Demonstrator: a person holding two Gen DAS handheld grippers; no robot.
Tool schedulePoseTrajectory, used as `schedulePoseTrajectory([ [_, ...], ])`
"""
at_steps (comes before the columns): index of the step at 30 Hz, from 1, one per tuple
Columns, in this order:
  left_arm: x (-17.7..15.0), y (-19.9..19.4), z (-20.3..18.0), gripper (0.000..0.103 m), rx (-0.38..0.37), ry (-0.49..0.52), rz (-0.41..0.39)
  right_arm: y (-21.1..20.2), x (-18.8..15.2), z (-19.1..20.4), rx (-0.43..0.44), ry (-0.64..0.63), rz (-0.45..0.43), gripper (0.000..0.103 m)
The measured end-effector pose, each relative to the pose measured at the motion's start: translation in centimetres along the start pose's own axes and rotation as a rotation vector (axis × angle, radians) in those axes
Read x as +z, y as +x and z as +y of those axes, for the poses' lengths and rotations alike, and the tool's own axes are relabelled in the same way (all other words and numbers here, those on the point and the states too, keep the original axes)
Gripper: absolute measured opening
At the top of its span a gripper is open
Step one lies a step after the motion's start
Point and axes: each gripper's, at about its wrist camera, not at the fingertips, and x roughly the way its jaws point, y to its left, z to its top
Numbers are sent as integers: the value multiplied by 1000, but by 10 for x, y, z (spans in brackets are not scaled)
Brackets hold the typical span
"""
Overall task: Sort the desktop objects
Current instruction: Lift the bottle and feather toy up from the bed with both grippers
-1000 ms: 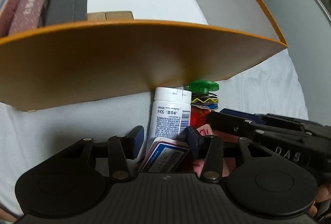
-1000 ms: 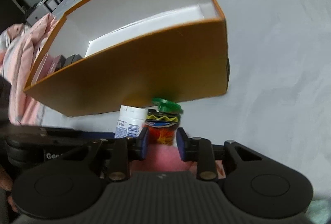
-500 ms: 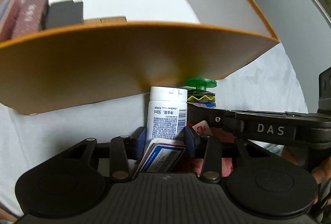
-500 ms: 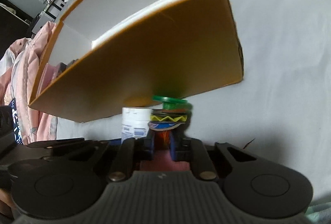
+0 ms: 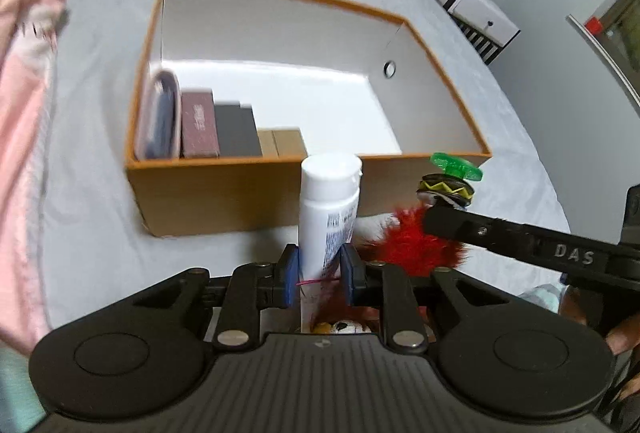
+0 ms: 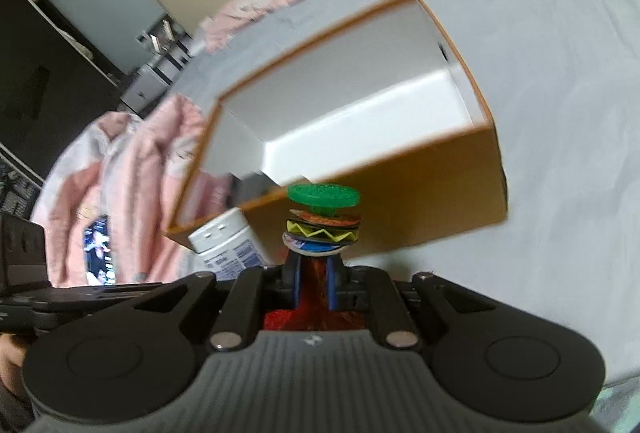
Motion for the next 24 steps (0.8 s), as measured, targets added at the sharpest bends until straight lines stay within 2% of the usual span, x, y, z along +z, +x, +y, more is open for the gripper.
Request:
schedulePoseTrajectory([
  [3,2,-19,-9,23,49,80,19,-13,5,14,13,-38,-2,13],
  [5,0,-26,-15,23,61,138,59,-21,2,16,-6,-66,14,13],
  [9,-11,-21,-15,19,78,187,124,-4,-6,15,-67,-70,79,13],
  [12,-23,-16,-8,18,70,175,134,6,-22,6,-89,-54,111,13],
  [16,-23,-9,0,19,97,151,127,20,-36,3,-117,-63,134,10],
  [20,-25,-6,15,20,107,88,140,28,-45,4,-150,-86,153,12],
  [24,-30,-4,32,27,107,3,159,25,-48,4,-154,-91,143,17],
])
